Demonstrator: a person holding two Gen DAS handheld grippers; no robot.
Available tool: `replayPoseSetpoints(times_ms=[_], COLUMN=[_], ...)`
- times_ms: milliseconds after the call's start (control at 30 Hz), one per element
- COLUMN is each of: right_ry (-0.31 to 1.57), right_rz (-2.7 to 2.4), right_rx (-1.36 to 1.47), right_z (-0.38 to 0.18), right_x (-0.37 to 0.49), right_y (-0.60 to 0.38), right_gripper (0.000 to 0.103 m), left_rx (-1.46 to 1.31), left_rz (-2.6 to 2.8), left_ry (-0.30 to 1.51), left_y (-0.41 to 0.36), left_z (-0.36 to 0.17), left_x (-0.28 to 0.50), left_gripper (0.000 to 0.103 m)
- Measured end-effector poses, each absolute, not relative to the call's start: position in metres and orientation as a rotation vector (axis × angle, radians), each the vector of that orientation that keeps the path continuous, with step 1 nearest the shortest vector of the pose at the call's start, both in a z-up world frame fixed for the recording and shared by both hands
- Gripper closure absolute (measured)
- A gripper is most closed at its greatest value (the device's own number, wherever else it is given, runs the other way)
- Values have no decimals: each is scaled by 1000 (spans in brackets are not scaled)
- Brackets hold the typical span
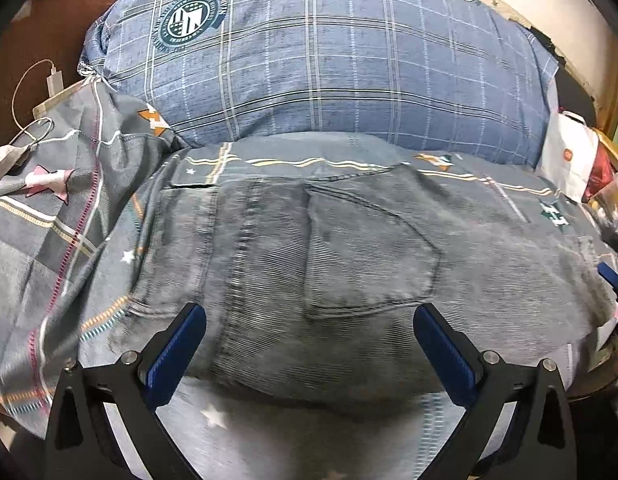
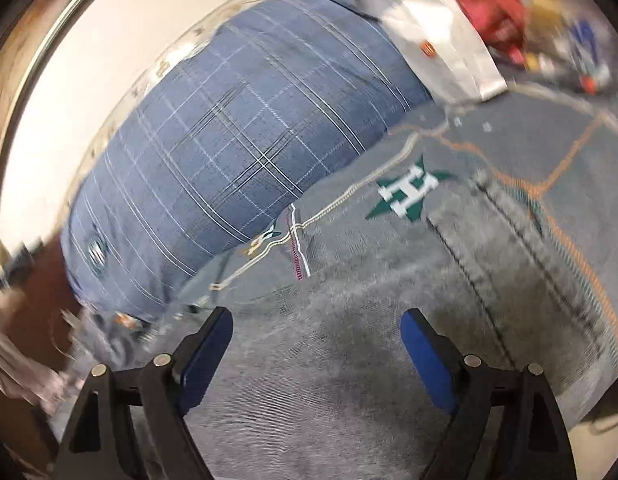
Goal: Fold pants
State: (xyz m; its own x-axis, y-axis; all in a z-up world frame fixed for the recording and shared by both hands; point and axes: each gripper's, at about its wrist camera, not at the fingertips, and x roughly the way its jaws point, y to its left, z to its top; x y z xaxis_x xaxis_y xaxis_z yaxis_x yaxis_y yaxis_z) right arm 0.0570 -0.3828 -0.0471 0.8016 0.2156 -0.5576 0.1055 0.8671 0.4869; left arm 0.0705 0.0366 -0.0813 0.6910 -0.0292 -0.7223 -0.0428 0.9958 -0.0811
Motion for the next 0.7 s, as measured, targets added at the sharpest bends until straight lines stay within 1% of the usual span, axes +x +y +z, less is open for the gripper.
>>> replayPoseSetpoints(times_ms=[200,267,333,433,600,700], right_ry=[661,691,733,679,678,657], right_rz=[86,90,124,131,-27,-17], right_rx=[335,362,496,703,1054,1176], right_z=[-51,-58,-56,-52,-93,-104], right_x=[51,38,24,-3,-47,-52], right_y=[-345,-344,-360,-406,-498,-528], right_gripper=[15,15,15,15,15,15], left_rx=[-23,-32,-73,-127,-94,-50], left_rz=[-1,-4,-27,-85,-153,-202], left_ry=[788,768,764,804,813,833], left_y=[19,20,24,22,-14,-46], left_z=[-73,-68,-64,-60,-56,-62], left_x=[59,55,52,59,84,99], left_gripper=[0,0,0,0,0,0])
